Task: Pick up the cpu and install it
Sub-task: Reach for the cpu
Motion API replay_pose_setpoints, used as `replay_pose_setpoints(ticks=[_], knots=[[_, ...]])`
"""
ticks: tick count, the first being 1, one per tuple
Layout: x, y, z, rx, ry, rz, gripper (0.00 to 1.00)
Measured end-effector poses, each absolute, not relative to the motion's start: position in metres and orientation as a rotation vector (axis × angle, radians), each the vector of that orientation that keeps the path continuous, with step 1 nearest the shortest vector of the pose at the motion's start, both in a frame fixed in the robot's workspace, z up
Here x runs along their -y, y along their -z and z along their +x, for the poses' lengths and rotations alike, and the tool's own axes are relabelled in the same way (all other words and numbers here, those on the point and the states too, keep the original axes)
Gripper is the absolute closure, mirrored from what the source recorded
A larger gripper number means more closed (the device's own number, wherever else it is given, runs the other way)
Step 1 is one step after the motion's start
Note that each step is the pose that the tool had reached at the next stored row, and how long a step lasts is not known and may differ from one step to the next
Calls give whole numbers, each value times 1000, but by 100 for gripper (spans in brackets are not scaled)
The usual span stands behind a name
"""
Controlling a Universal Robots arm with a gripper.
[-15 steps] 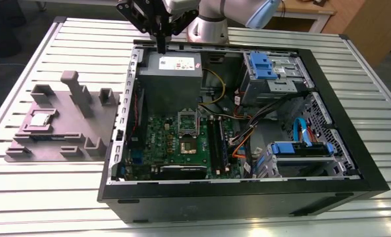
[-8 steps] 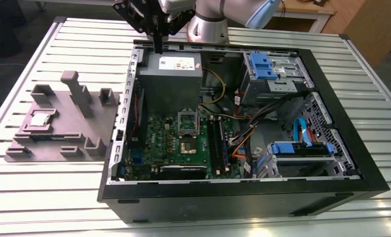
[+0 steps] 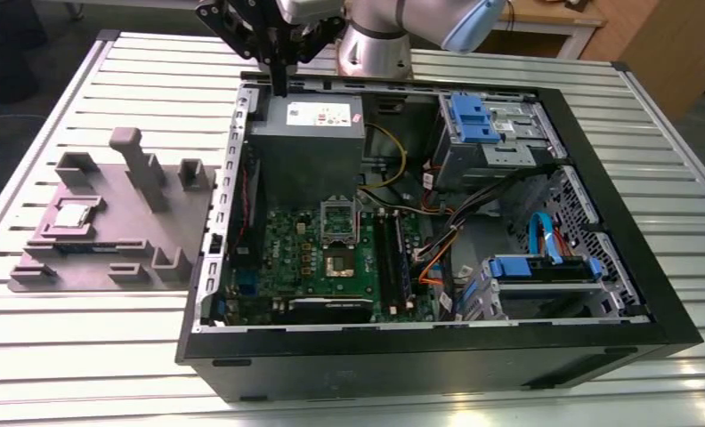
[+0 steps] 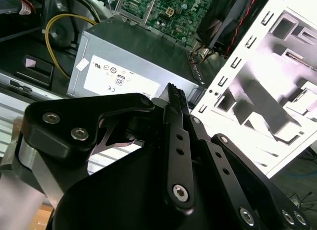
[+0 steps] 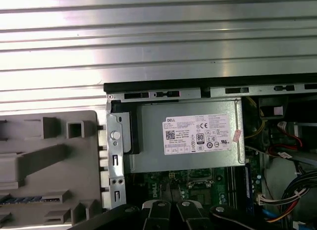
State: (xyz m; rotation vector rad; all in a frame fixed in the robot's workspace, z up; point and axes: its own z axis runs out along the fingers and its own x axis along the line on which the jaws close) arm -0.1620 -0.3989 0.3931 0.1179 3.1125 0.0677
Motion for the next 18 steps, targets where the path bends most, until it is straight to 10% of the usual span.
replay_pose_setpoints(ticks=[18], knots=[[399,-393,-177,-3112,-68,118,90]])
